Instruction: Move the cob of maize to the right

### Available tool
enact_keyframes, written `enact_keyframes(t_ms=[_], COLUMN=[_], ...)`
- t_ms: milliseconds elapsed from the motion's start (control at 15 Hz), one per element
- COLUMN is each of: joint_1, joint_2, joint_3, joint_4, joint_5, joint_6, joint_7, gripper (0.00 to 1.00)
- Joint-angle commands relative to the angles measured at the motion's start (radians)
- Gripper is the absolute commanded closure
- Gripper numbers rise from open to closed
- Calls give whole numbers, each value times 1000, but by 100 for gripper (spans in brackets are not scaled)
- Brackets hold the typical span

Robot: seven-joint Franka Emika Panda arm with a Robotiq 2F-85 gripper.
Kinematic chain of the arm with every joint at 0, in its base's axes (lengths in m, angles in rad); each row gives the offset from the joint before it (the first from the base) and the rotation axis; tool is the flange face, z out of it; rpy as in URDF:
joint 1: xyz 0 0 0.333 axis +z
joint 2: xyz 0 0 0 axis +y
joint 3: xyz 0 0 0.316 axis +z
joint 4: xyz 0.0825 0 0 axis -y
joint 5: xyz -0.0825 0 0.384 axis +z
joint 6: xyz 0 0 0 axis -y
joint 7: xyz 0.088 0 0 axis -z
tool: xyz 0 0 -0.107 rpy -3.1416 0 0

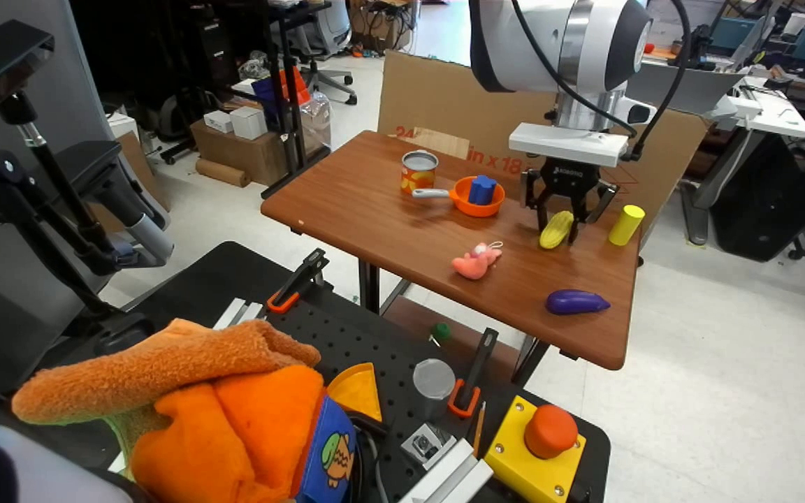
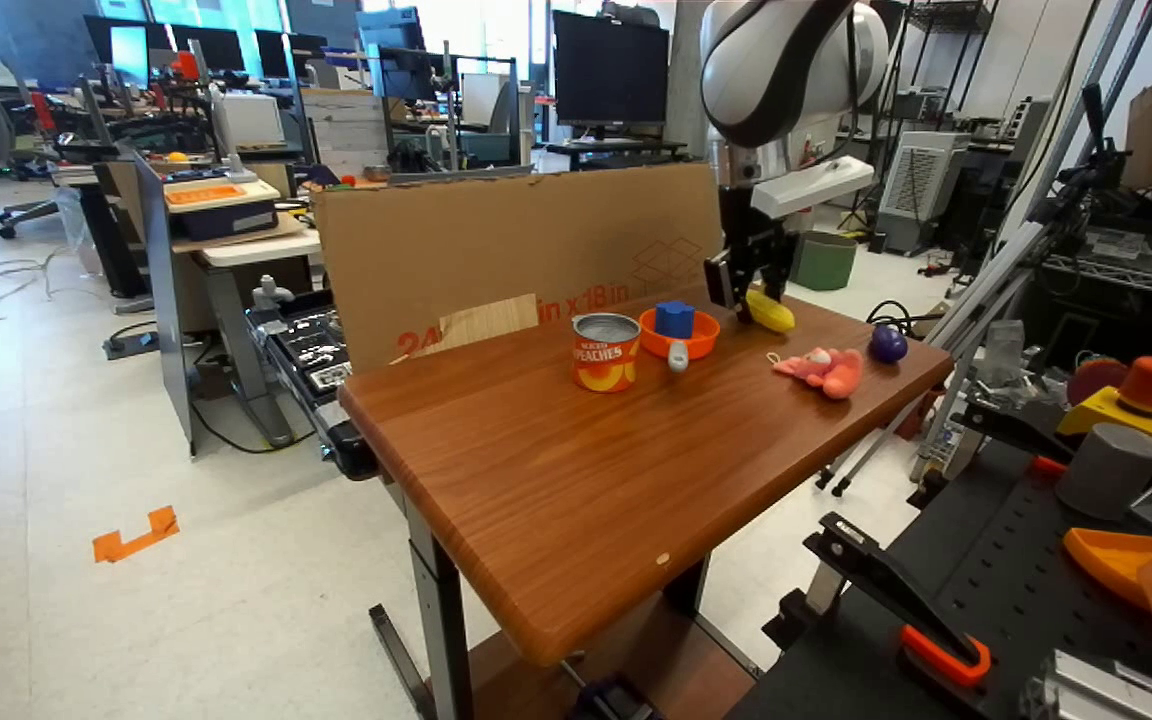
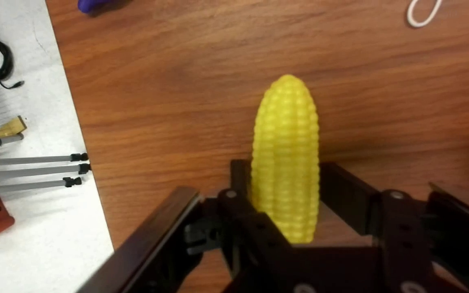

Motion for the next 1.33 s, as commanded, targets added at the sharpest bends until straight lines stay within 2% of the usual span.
enact_keyframes(t_ms=[0, 133, 333, 733, 800, 1000, 1267], joint_1=[26, 36, 59, 117, 97, 102, 100], joint_2=[-25, -40, -123, -450, -311, -429, -443], joint_3=[0, 4, 21, 44, 52, 61, 61], joint_4=[-18, -32, -125, -452, -305, -413, -435], joint_5=[-27, -32, -23, -37, -20, -21, -21], joint_6=[-48, -63, -52, 67, 15, 31, 37], joint_7=[1, -1, 9, 74, 49, 59, 59], gripper=[16, 1, 0, 0, 0, 0, 0])
